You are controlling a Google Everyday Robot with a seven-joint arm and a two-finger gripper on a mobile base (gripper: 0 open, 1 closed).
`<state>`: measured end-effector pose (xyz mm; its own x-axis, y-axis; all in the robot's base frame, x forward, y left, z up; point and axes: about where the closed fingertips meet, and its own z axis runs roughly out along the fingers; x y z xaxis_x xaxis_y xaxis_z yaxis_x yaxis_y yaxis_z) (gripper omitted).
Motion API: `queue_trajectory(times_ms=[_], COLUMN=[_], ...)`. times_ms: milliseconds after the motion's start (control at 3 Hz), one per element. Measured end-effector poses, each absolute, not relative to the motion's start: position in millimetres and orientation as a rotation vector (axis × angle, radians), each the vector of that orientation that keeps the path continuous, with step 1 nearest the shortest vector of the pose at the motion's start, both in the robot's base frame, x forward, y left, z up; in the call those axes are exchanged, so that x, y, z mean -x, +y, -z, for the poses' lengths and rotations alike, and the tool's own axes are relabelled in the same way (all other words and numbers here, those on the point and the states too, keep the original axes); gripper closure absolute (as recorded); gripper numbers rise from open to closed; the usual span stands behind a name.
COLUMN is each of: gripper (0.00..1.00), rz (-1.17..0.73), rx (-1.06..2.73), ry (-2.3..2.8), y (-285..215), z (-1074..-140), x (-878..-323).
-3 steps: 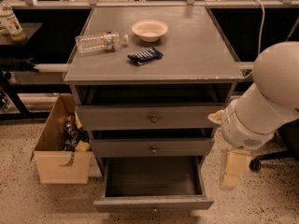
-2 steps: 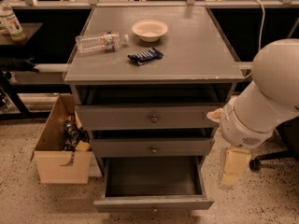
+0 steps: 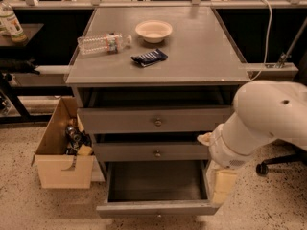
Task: Close bottom drawer
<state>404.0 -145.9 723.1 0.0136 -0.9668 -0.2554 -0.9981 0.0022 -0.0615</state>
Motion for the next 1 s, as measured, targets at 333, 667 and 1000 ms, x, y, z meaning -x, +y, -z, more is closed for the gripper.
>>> queue_trajectory(times_ms=[333,667,1000], gripper=[0.00,0.00,0.00], rz=[-0.291,-0.394,-0.488], rx=[2.093,2.085,2.035], ry=[1.983,1.922,1.895], y=[-129.5,-112.6,-100.9], z=[-670.6,-622.8,-577.9], x=[-402.9,-399.1,-395.1])
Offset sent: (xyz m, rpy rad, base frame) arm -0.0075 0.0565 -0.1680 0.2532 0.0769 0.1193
